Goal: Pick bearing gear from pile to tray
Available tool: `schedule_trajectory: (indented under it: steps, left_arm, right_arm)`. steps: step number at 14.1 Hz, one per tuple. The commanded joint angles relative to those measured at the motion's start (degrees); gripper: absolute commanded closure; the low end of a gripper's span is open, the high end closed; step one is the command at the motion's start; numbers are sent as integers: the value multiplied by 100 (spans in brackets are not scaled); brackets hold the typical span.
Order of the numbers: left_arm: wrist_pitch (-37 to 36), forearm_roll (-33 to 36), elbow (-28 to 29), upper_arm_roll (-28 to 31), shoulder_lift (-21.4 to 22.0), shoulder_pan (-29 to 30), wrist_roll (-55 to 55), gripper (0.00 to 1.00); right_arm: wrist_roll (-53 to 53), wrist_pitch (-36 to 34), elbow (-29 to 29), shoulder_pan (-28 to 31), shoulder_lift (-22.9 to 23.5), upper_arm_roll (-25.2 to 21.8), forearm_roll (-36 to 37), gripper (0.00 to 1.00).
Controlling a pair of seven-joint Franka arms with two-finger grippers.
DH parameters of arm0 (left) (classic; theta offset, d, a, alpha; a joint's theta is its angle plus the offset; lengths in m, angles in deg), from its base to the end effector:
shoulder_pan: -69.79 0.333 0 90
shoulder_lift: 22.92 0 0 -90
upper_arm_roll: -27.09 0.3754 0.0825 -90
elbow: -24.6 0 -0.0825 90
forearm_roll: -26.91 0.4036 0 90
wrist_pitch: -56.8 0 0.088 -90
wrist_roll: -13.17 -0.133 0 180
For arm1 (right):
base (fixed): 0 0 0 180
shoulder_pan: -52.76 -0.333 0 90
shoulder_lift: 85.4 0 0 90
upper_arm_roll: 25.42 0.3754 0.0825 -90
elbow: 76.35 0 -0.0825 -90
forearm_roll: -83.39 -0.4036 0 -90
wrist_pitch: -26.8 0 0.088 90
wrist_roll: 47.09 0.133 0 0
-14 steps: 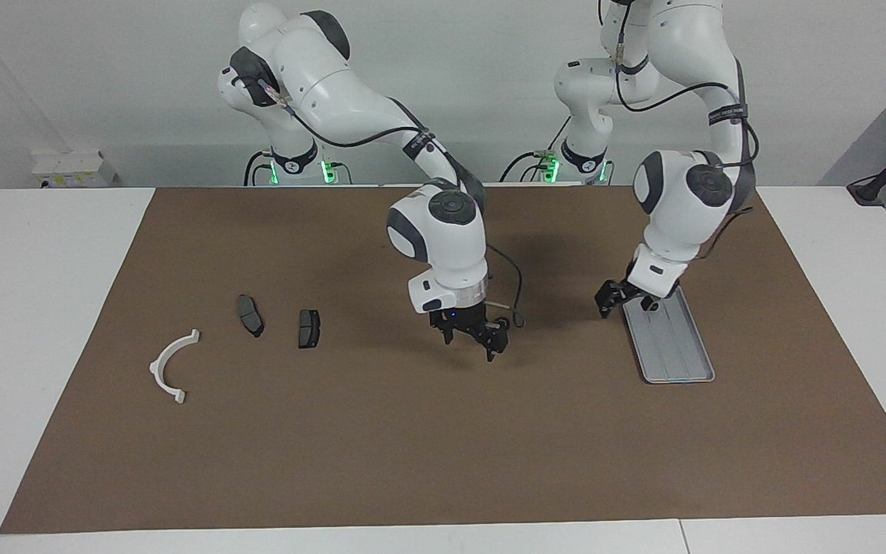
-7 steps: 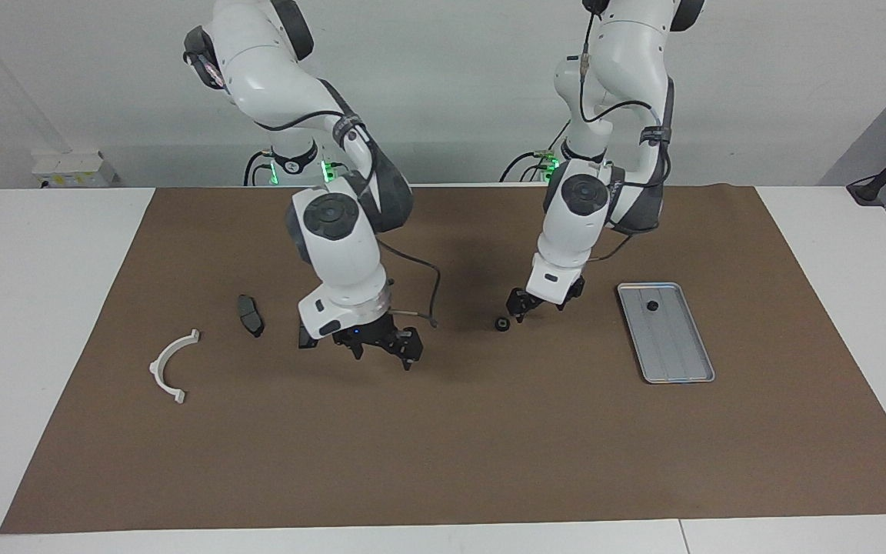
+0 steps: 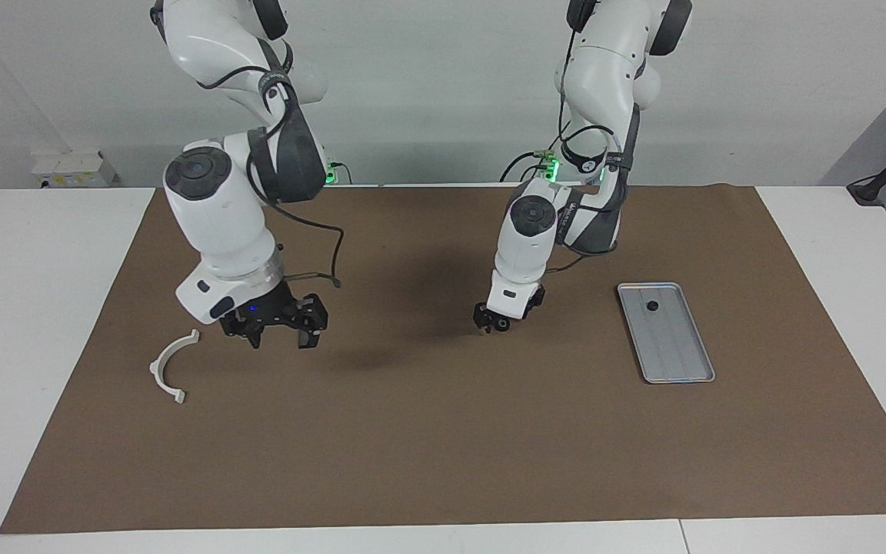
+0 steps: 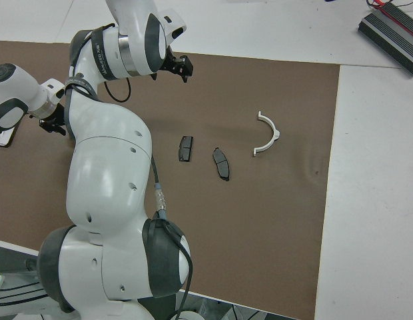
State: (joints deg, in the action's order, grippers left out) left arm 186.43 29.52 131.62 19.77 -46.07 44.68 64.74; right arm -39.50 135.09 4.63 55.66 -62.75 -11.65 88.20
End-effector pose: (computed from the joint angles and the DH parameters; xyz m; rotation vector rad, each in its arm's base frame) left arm 0.5714 -0.3534 0.3165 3.0953 0.4915 -0.0225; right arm 0.7227 0.1001 0.5136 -3.1124 -0.0900 -0.1398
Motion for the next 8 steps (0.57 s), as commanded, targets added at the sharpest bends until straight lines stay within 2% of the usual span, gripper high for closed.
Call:
schedule_trajectory:
  steps: [1, 4, 8]
  left_arm:
    - [44, 143, 170, 81, 83, -125, 326, 17]
    - [193, 143, 232, 81, 83, -125, 406, 19]
    - [369, 143, 258, 81, 83, -82, 406, 20]
  right_arm:
    - [-976, -176, 322, 61, -506, -329, -349, 0]
    - [-1576, -458, 462, 78, -911, -620, -394, 0]
    - [-1700, -862, 646, 79, -1455, -761, -394, 0]
